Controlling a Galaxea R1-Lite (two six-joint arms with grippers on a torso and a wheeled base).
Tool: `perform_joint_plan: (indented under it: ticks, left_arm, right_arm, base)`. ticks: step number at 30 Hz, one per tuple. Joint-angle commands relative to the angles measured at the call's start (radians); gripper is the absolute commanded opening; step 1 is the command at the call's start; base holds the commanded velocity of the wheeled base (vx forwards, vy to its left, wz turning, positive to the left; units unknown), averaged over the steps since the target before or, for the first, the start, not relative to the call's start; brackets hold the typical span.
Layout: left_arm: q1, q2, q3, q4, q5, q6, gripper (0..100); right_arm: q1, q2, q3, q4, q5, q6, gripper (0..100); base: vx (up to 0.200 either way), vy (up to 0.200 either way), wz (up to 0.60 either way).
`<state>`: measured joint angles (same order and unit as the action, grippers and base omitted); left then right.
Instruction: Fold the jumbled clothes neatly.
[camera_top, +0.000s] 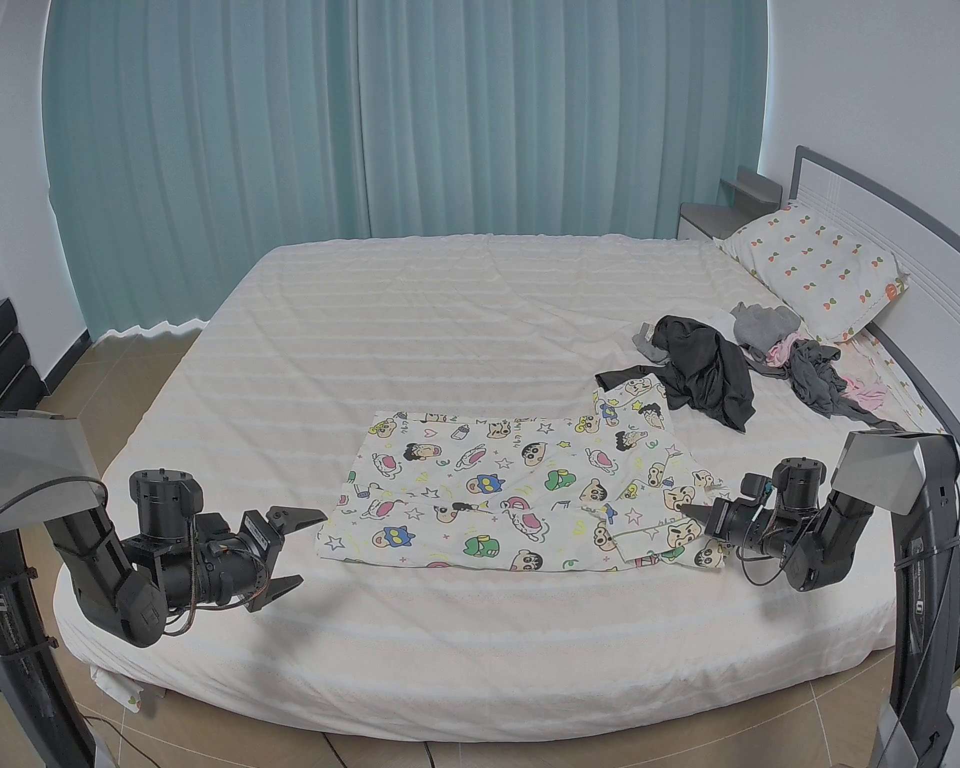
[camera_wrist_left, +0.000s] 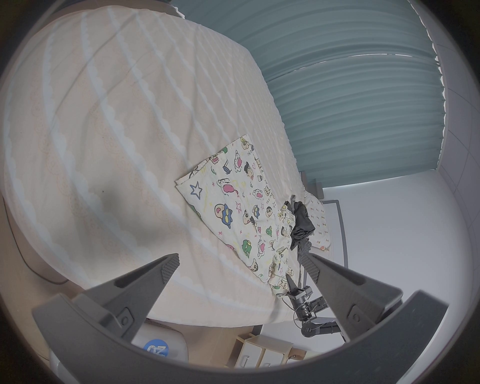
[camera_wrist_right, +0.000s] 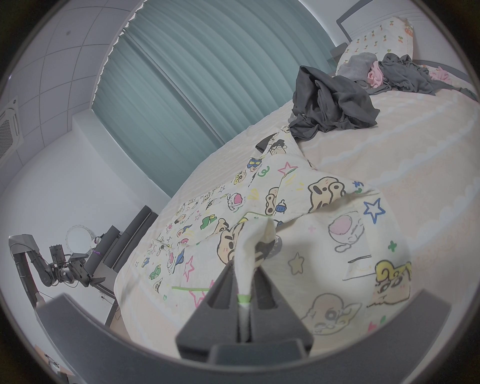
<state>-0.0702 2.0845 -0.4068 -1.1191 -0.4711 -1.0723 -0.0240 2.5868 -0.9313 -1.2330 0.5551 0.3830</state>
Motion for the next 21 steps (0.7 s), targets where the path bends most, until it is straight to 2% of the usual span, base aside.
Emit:
perform_joint_plan:
  ticks: [1, 7, 8, 20, 21]
  left_arm:
    - [0.000, 0.005, 0.000, -0.001, 0.000, 0.000, 100]
    - [0.000, 0.005, 0.000, -0.001, 0.000, 0.002, 100]
    - [0.000, 0.005, 0.000, -0.001, 0.000, 0.002, 100]
    - [0.000, 0.005, 0.002, -0.001, 0.000, 0.003, 100]
    - [0.000, 0.005, 0.002, -0.001, 0.000, 0.003, 100]
  right_arm:
    - [-0.002, 0.012, -0.011, 0.001, 0.000, -0.003, 0]
    - [-0.005, 0.015, -0.029, 0.015, 0.000, -0.003, 0]
    - [-0.004, 0.013, -0.029, 0.017, 0.000, -0.003, 100]
    - [-0.048, 0.004, -0.023, 0.000, -0.018, 0.005, 100]
    - [-0.054, -0.014, 0.006, -0.042, -0.069, 0.014, 100]
  base:
    - [0.000, 0.000, 0.00]
    - [0.000, 0.000, 0.00]
    - [0.000, 0.000, 0.00]
    - [0.000, 0.000, 0.00]
    - [0.000, 0.000, 0.00]
